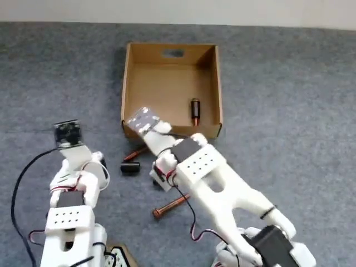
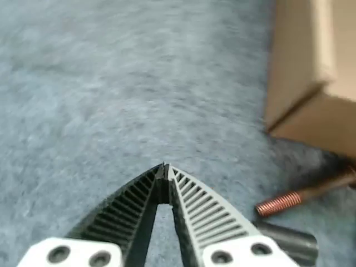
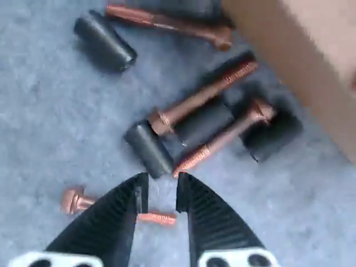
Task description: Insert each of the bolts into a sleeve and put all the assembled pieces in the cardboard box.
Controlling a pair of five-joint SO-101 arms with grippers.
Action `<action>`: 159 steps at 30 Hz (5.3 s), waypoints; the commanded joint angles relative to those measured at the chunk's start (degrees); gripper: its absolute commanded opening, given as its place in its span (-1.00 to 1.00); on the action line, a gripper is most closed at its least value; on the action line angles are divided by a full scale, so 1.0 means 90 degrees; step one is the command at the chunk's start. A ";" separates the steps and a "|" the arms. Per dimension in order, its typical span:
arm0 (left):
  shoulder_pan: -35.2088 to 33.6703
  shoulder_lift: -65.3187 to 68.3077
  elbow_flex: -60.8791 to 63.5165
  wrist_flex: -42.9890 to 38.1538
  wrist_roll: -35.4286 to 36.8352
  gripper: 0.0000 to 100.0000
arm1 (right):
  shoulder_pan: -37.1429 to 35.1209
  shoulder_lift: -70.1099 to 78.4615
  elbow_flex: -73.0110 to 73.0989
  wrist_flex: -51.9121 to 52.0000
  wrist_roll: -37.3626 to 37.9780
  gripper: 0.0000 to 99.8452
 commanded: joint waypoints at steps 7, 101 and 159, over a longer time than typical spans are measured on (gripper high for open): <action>-0.0190 -0.0132 -0.0151 -0.0371 0.0195 -0.97 | -0.0122 0.1050 -0.0005 -0.0718 0.0606 -0.82; -0.0142 -0.0132 -0.0151 -0.0371 0.0186 -0.97 | 0.3932 -0.2642 0.1070 0.1265 0.0908 -0.99; 0.2808 0.6501 -0.5875 0.2549 -0.2872 -0.68 | 0.3971 -0.5905 0.4908 -0.2076 -0.1397 -0.99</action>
